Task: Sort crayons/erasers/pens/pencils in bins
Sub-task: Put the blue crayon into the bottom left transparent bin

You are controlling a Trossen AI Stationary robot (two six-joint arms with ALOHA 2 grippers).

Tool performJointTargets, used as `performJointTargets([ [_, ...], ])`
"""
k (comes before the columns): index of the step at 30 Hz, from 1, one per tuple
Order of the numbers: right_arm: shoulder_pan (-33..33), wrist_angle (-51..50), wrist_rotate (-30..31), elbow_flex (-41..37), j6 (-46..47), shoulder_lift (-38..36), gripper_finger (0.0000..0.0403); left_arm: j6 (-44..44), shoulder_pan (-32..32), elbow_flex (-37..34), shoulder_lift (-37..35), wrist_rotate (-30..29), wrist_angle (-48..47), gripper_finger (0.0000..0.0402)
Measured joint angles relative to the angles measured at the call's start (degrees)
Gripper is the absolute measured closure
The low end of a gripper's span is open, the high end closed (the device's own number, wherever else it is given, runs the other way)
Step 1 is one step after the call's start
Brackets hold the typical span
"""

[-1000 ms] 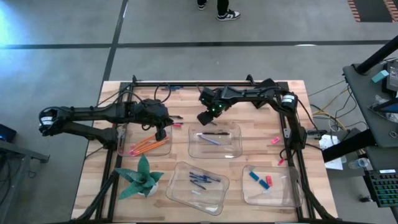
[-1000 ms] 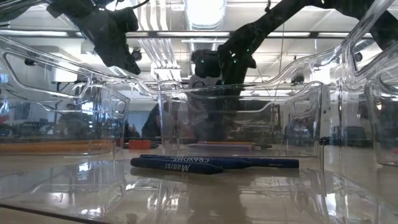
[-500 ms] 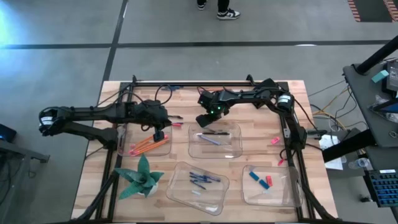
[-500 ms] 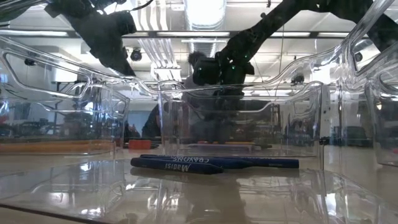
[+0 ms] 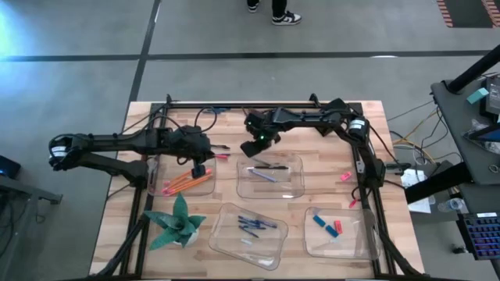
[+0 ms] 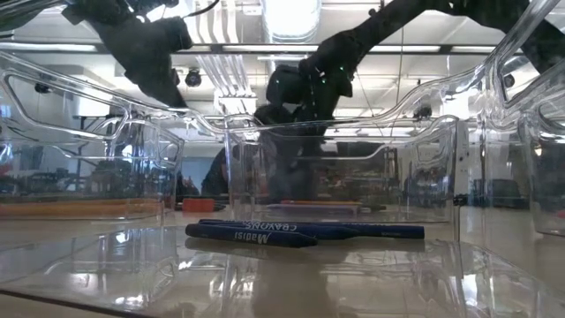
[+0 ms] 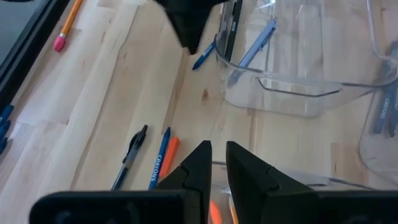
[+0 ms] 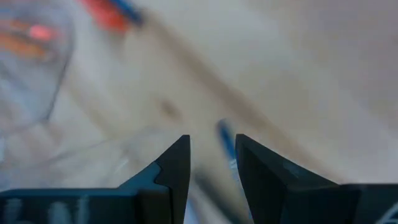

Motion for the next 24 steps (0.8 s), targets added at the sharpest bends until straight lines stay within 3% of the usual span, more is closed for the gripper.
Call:
performJointTargets([
  [11, 4.37, -9.92, -1.24, 3.63, -4.01, 0.00, 0.0284, -0.02, 0.02, 0.00, -0.01, 0.01, -0.57, 0.0367],
  [24, 2.34, -8.89, 1.75, 5.25, -4.12, 1.31, 0.0284, -0.06, 0.01, 0.00, -0.01, 0.00, -0.59, 0.0367],
])
